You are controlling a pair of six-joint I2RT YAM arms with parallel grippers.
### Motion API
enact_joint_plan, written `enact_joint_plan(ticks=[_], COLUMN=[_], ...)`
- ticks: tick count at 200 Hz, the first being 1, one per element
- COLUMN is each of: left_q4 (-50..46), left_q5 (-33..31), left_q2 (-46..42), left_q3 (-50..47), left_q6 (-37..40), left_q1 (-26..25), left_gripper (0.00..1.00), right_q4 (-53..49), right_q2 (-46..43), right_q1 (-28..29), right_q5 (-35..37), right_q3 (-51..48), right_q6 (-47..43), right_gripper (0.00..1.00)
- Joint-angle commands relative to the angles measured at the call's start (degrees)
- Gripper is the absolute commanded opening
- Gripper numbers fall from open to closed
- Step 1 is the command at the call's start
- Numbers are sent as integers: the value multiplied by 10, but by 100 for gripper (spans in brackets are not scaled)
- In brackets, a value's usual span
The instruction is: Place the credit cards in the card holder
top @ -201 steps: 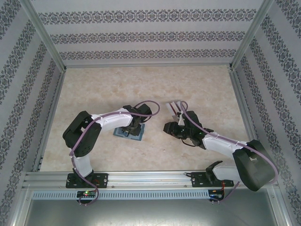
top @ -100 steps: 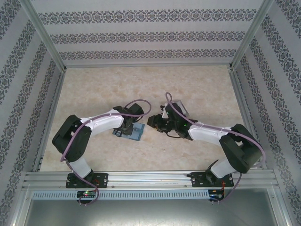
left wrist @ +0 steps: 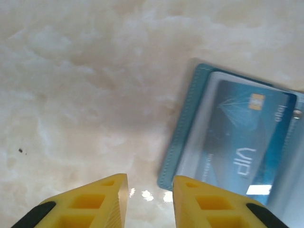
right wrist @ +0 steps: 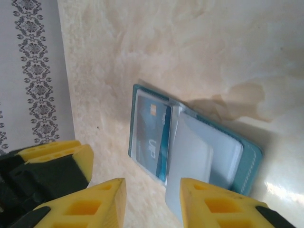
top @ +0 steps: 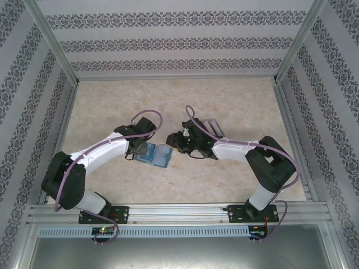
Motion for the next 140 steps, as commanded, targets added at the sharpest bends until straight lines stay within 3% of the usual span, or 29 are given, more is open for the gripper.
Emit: enact_joint_plan(ticks=[1, 48, 127, 140], left_q4=[24, 15, 17, 20], left_q5=[58, 103, 159, 164], left_q2=[-39, -69, -87, -87], left_q3=[-24, -30, -36, -40], left_q6=[-21, -23, -34, -36], left_q1=[34, 53, 103, 108], left_gripper=[34, 46, 55, 59], right_q4=[-5, -13, -39, -45], right_q2=[41, 64, -8, -10], right_q1=[15, 25, 14, 13], right_q5=[-6, 18, 42, 45], right_q3=[29, 35, -9, -13], right_q6=[-13, -11, -37, -38], right_gripper=[38, 46, 52, 57])
